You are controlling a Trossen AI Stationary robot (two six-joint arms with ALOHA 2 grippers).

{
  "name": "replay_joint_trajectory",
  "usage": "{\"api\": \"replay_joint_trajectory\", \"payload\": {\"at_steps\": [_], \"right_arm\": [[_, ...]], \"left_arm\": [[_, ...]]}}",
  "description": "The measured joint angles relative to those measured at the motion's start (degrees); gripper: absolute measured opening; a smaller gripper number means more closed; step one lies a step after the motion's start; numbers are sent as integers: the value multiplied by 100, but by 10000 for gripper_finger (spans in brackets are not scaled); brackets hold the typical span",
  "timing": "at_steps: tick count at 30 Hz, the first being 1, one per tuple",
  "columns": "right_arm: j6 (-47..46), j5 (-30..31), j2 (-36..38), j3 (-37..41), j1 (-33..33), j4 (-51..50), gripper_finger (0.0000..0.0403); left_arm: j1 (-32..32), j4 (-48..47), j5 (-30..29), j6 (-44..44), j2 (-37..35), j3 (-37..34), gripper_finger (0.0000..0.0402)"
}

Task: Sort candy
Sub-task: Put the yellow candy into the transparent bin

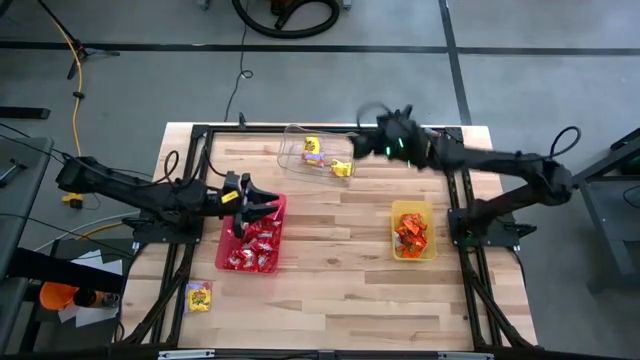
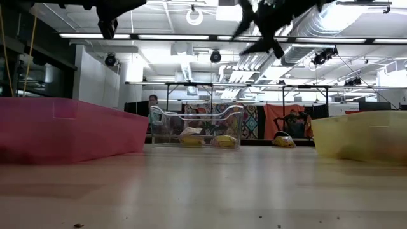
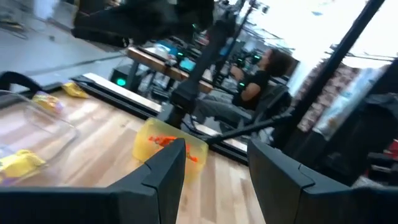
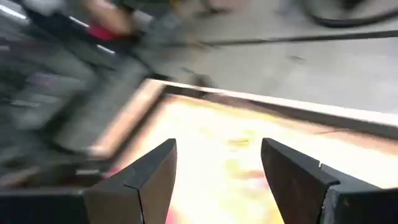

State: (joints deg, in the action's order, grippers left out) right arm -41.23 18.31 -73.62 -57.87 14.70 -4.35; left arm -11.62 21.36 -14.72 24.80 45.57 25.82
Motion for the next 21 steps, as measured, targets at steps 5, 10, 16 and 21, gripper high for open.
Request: {"api": "replay_joint_trajectory", "payload": {"at_steps": [5, 10, 16, 21], "right_arm": [[1027, -325, -748, -1149, 1496, -2270, 229], [1520, -367, -1634, -1838, 2688, -3993, 229], [1575, -850, -2483, -1636, 3398, -4410, 229], [1745, -1138, -3061, -1518, 3521, -4146, 229]], "left_arm": [[0, -53, -636, 73, -18, 0, 158], [2, -53, -1286, 243, -18, 0, 158], [2, -54, -1629, 260, -18, 0, 158], [2, -61, -1735, 260, -16, 0, 158]]}}
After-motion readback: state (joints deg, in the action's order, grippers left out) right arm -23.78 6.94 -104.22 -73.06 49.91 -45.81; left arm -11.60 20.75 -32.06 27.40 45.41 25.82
